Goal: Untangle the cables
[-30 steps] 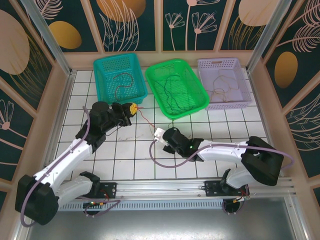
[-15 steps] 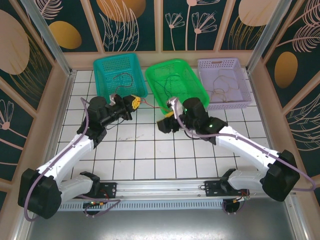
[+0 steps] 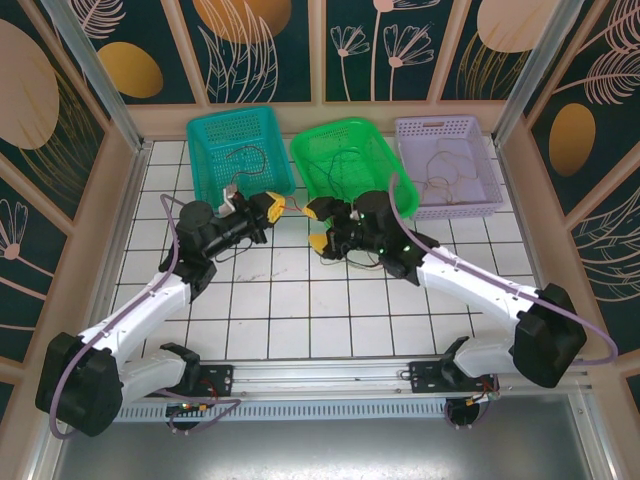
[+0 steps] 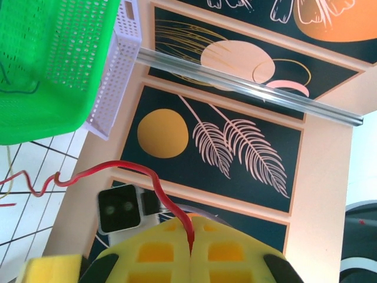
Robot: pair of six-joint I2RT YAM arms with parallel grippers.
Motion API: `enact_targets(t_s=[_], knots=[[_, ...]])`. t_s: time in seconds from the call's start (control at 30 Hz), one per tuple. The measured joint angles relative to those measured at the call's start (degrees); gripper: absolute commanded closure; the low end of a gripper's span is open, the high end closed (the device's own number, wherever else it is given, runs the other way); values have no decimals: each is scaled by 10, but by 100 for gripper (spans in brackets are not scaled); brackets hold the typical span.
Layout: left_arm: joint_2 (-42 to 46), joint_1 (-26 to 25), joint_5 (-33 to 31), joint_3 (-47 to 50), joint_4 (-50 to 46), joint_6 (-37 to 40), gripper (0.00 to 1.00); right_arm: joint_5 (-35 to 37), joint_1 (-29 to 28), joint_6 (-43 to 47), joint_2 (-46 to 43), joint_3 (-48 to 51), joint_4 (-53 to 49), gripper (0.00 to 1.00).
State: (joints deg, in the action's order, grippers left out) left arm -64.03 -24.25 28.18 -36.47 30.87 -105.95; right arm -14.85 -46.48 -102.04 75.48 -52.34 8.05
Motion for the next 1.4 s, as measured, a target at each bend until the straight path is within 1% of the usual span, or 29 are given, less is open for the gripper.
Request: enact_targets(t_s=[0.07,0.17,0.23,0.33,0.37,0.4,0.43,0.47,0.5,0.53,0.57,0.63,0.7,0.8,0.87,0.93,1.03,1.13,1.27,1.3,1.33,1.4], knots=[[0,-3,2,9,11,3,100,20,-7,-65,13,7,28,31],[0,-7,11,17,33,5,100,49,-7,-116,38,9,61,33],[0,-13,21,18,47,7,100,70,-5,-125,48,14,76,35],[0,-17,40,23,65,12,100,94,1,-125,60,15,92,41],[1,-18,47,28,68,14,100,103,3,-125,62,15,94,46],[3,-18,54,34,71,15,100,110,5,-125,62,15,94,54],[6,-18,61,41,71,17,100,117,7,-125,62,15,96,65],[9,-18,70,47,71,21,100,125,8,-125,62,15,97,79],[12,-18,78,50,70,27,100,135,9,-125,62,15,97,89],[15,-18,88,51,68,37,100,143,10,-125,62,15,97,97],[17,-18,100,51,63,51,100,152,11,-125,60,15,96,100],[20,-18,127,44,27,99,100,160,14,-125,54,15,95,100],[17,-20,149,20,-44,169,100,162,23,-125,42,15,87,100],[-4,-31,168,-38,-160,298,100,148,42,-125,19,13,58,100],[-28,-47,173,-82,-238,392,100,137,56,-125,6,8,27,100],[-52,-64,172,-114,-295,468,100,128,68,-123,-3,3,-2,100],[-89,-92,161,-151,-371,571,100,111,81,-106,-12,3,-47,100],[-125,-114,132,-195,-448,664,100,90,99,-71,-13,3,-92,100],[-156,-122,88,-252,-532,767,100,60,125,3,-13,-10,-162,100],[-159,-123,79,-262,-544,783,100,55,128,19,-13,-18,-177,100],[-164,-125,65,-275,-561,803,99,48,132,42,-14,-27,-192,100],[-170,-130,41,-294,-583,827,70,40,138,71,-17,-33,-206,100]])
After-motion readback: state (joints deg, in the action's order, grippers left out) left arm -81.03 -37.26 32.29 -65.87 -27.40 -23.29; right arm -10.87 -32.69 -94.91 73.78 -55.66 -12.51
